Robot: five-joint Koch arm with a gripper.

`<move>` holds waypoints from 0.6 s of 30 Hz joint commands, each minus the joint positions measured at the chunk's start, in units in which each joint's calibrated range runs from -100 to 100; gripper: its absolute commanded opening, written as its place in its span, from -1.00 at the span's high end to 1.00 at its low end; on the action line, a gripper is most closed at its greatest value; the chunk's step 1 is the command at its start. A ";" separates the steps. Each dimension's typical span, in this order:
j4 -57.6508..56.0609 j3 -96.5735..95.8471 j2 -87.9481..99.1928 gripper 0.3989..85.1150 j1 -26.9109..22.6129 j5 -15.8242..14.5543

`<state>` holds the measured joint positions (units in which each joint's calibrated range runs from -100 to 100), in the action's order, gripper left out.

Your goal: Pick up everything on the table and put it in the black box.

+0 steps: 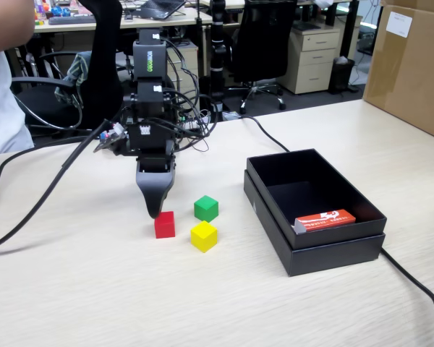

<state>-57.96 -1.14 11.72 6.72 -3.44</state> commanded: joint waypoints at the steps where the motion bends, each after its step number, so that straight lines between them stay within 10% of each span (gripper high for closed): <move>1: -0.83 6.22 -2.02 -0.11 -0.59 -0.54; 18: -4.03 15.19 -17.74 -0.05 -0.78 -0.83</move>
<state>-59.97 10.45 -6.15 6.03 -4.18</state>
